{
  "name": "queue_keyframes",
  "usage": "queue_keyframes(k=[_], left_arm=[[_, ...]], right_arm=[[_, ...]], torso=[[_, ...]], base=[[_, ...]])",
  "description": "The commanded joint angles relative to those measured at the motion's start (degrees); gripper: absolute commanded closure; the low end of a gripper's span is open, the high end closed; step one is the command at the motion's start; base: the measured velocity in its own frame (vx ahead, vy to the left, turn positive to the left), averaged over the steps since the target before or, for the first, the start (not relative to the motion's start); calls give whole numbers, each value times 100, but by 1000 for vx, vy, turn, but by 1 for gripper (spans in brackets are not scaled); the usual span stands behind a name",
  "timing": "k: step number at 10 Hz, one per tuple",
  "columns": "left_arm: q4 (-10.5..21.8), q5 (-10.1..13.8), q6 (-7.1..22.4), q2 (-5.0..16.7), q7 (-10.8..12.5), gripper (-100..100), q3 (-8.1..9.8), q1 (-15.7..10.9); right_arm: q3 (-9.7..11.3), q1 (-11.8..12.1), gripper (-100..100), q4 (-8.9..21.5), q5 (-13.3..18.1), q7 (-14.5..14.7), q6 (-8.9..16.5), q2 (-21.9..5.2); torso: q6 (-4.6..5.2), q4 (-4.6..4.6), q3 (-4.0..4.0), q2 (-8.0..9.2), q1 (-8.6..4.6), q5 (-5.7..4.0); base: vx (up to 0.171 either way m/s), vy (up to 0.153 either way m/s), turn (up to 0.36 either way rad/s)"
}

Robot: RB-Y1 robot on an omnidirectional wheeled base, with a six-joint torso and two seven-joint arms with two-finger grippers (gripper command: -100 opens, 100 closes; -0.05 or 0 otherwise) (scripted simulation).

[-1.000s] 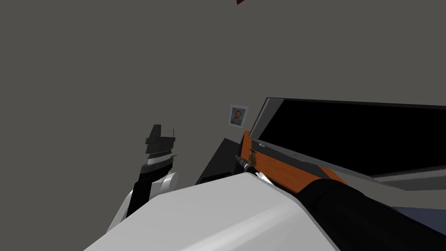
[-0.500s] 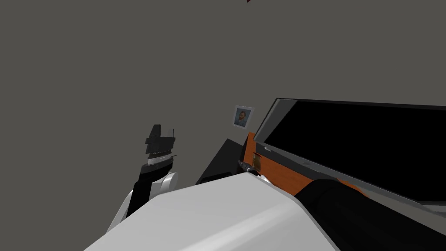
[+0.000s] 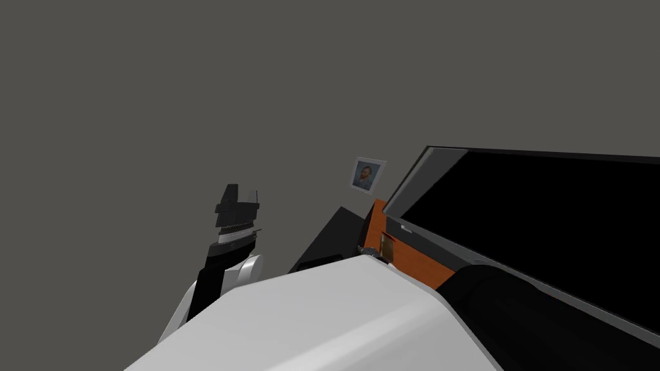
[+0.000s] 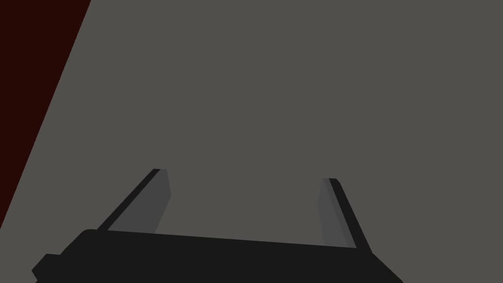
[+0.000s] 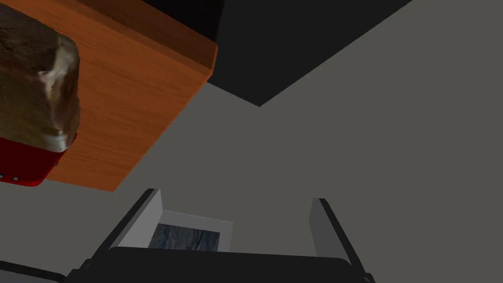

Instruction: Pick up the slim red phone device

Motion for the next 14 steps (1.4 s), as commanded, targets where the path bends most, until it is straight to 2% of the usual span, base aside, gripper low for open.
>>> queue_keyframes(k=[1, 2, 3, 4, 6, 7, 8, 9, 11, 12, 14], left_arm=[[0, 0, 0, 0, 0, 0, 0, 0], [0, 0, 0, 0, 0, 0, 0, 0], [0, 0, 0, 0, 0, 0, 0, 0], [0, 0, 0, 0, 0, 0, 0, -1], [0, 0, 0, 0, 0, 0, 0, 0], [0, 0, 0, 0, 0, 0, 0, 0], [0, 0, 0, 0, 0, 0, 1, 1], [0, 0, 0, 0, 0, 0, 0, 0], [0, 0, 0, 0, 0, 0, 0, 0], [0, 0, 0, 0, 0, 0, 0, 0], [0, 0, 0, 0, 0, 0, 0, 0]], right_arm=[[10, 64, -100, 137, 112, 286, 175, -107], [10, 64, -100, 137, 112, 305, 175, -107], [27, 109, -100, 240, 222, 535, 348, -173], [27, 109, -100, 240, 222, 556, 348, -173], [52, 197, -100, 433, 431, 935, 673, -301], [52, 197, -100, 433, 431, 1049, 673, -301], [61, 241, -100, 521, 531, 1244, 824, -366], [61, 241, -100, 521, 531, 1288, 824, -366], [76, 324, -100, 680, 715, 1658, 1103, -498], [76, 324, -100, 680, 715, 1737, 1103, -498], [89, 399, -100, 811, 876, 2101, 1344, -639]], torso=[[0, 0, 0, 0, 0, 0], [-1, 0, 1, 2, -2, 0], [0, 1, 2, 3, -2, 0], [-3, 1, 1, 1, -5, 0], [-1, 0, 1, 1, -5, -1], [-2, 0, -1, -3, -11, -2], [1, -1, -2, -3, -12, -2], [-1, 0, -1, -1, -12, -2], [-1, 1, 1, 2, -10, -2], [0, 0, 0, -1, -17, -3], [1, 0, -1, -1, -12, -3]], base=[[23, -28, 175], [17, -31, 95], [23, -33, 205], [20, -36, 82], [30, -46, 201], [33, -58, 81], [22, -53, 138], [14, -48, 69], [20, -60, 150], [23, -62, 92], [21, -66, 152]])
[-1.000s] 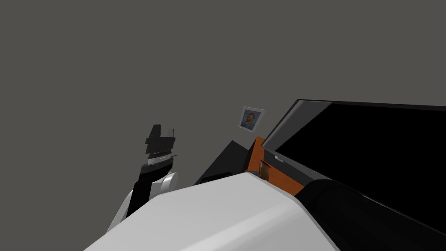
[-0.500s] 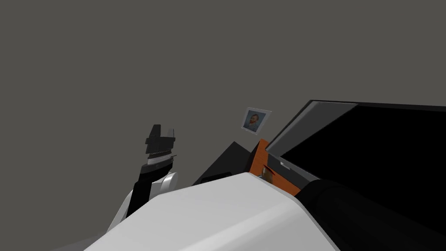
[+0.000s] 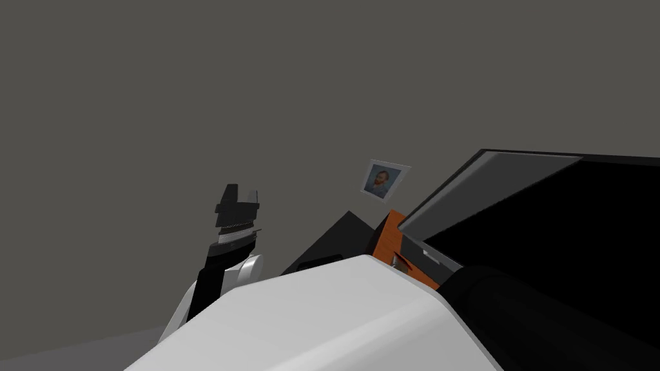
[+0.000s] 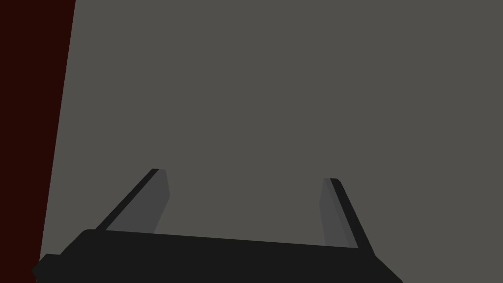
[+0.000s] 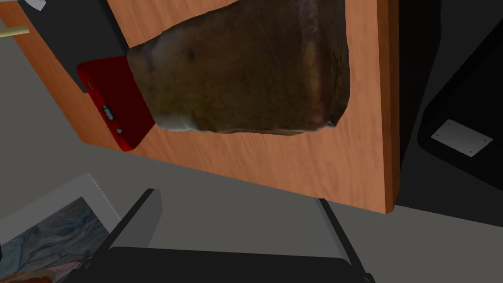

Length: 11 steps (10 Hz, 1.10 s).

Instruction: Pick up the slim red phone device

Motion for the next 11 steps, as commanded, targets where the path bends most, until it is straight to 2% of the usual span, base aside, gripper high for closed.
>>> queue_keyframes(k=[1, 4, 6, 7, 8, 9, 11], left_arm=[[0, 0, 0, 0, 0, 0, 0, 0], [0, 0, 0, 0, 0, 0, 0, 0], [0, 0, 0, 0, 0, 0, 1, 1], [0, 0, 0, 0, 0, 0, 1, 1], [0, 0, 0, 0, 0, 0, 0, 1], [0, 0, 0, 0, 0, 0, 0, 1], [0, 0, 0, -1, 0, 0, 0, 0]], right_arm=[[5, 50, -100, 97, 107, 286, 183, -123], [21, 130, -100, 214, 267, 714, 422, -313], [29, 165, -100, 260, 334, 874, 524, -410], [26, 158, -100, 269, 334, 795, 462, -369], [26, 158, 0, 274, 341, 813, 475, -373], [-2, 67, -100, 446, 270, 777, 426, -374], [-31, -24, -100, 618, 201, 742, 378, -374]], torso=[[0, 0, 0, 0, 0, 0], [2, 0, 0, 0, -9, -3], [2, 0, 0, 0, -5, -3], [3, 1, 2, 3, -11, -3], [4, 1, 3, 5, 7, -1], [4, 1, 3, 5, 23, 3], [3, 4, 9, 16, 33, 5]], base=[[22, -94, 167], [15, -98, 112], [7, -98, 73], [-4, -55, 19], [0, -10, 0], [-25, 1, 129], [-39, 11, 96]])
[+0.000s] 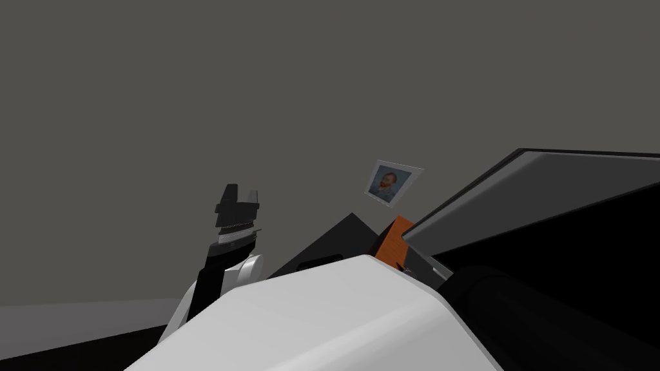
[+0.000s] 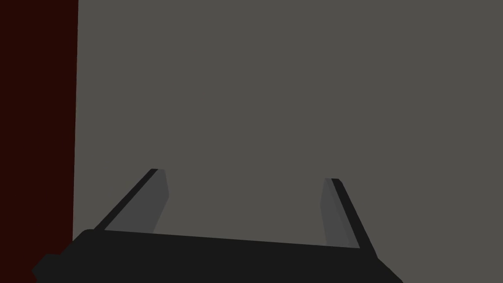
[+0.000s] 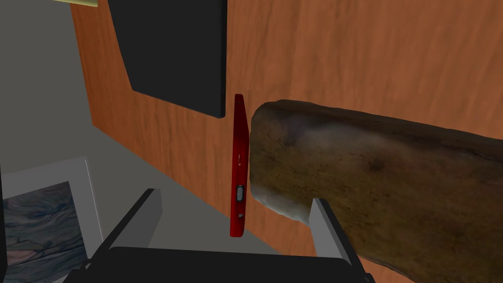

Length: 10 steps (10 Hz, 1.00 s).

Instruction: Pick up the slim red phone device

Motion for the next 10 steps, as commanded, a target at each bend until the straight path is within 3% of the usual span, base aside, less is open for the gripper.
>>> queue_keyframes(k=[1, 4, 5, 6, 10], left_arm=[[0, 0, 0, 0, 0, 0, 0, 0], [0, 0, 0, 0, 0, 0, 0, 0], [0, 0, 0, 0, 0, 0, 0, 0], [0, 0, 0, 0, 0, 0, 0, 1], [0, 0, 0, 0, 0, 0, 0, 1]], right_arm=[[-38, -124, -100, 238, -94, -49, -70, -1], [-80, -261, -100, 496, -198, -100, -142, -2], [-66, -221, -100, 431, -171, -92, -127, 3], [-69, -226, 100, 442, -176, -95, -134, 2], [-68, -225, 100, 443, -172, -91, -130, -1]], torso=[[0, 0, 0, 0, 0, 0], [-5, 2, -2, -6, -34, -17], [-8, 2, -5, -11, -50, -22], [-6, 1, -8, -17, -59, -24], [-5, 0, -11, -24, -66, -28]], base=[[-50, 19, 158], [-39, 17, 85], [-12, 6, 15], [0, 0, 0], [0, 0, 0]])
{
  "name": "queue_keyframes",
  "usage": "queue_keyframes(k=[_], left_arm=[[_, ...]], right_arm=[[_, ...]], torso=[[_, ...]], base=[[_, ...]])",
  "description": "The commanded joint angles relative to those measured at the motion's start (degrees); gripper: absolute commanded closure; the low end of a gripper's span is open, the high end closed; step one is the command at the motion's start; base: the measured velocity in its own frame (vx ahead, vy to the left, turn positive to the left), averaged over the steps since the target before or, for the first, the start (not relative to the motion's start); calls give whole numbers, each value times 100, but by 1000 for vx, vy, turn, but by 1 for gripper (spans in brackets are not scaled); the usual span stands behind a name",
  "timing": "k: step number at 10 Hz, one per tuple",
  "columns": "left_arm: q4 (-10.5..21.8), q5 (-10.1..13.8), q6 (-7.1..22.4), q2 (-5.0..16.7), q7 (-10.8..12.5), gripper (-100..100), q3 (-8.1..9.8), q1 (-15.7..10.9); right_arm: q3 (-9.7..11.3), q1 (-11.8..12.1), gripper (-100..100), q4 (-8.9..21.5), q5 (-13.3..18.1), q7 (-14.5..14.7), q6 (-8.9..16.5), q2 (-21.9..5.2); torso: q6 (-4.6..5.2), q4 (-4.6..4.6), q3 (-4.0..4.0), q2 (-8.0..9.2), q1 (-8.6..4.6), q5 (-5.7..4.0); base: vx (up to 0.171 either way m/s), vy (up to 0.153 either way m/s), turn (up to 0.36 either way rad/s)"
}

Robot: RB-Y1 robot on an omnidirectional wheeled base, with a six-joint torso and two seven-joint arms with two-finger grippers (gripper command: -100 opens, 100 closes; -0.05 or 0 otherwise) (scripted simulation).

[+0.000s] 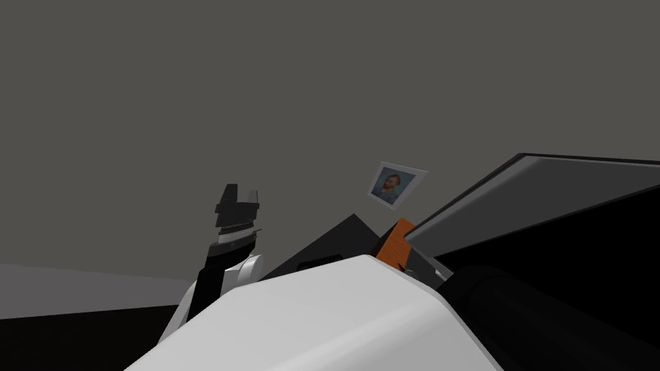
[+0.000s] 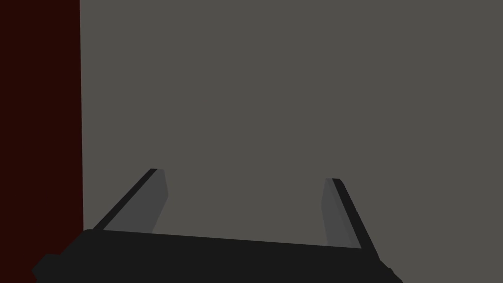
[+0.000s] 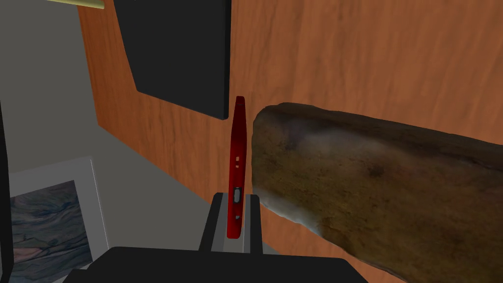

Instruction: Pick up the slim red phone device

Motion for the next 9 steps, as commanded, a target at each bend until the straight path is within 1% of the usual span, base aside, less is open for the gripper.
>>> queue_keyframes(k=[1, 2, 5, 6, 7, 8, 9], left_arm=[[0, 0, 0, 0, 0, 0, 0, 0], [0, 0, 0, 0, 0, 0, 0, 0], [0, 0, 0, 0, 0, 0, 0, 1], [0, 0, 0, 0, 0, 0, 0, 1], [0, 0, 0, 0, 0, 0, 0, 1], [0, 0, 0, 0, 0, 0, 0, 1], [0, 0, 0, 0, 0, 0, 0, 0]], right_arm=[[0, 0, 0, 0, 0, 0, 0, 0], [31, 101, 100, -205, 78, 42, 60, 0], [73, 238, 100, -464, 183, 94, 131, 1], [101, 329, 100, -636, 252, 128, 179, 1], [115, 375, 100, -722, 287, 146, 203, 1], [104, 336, 100, -646, 268, 125, 179, 7], [106, 344, 0, -660, 273, 128, 187, 8]], torso=[[0, 0, 0, 0, 0, 0], [0, 0, 0, 0, 0, 0], [4, -5, -10, -15, -4, -3], [3, -5, -10, -15, -3, -3], [5, -6, -10, -15, -3, -3], [3, -6, -10, -14, -1, -4], [0, -5, -7, -8, 0, -4]], base=[[0, 0, 0], [32, -13, -158], [48, -19, -114], [47, -18, -127], [45, -13, -115], [18, -2, -19], [0, 0, 0]])
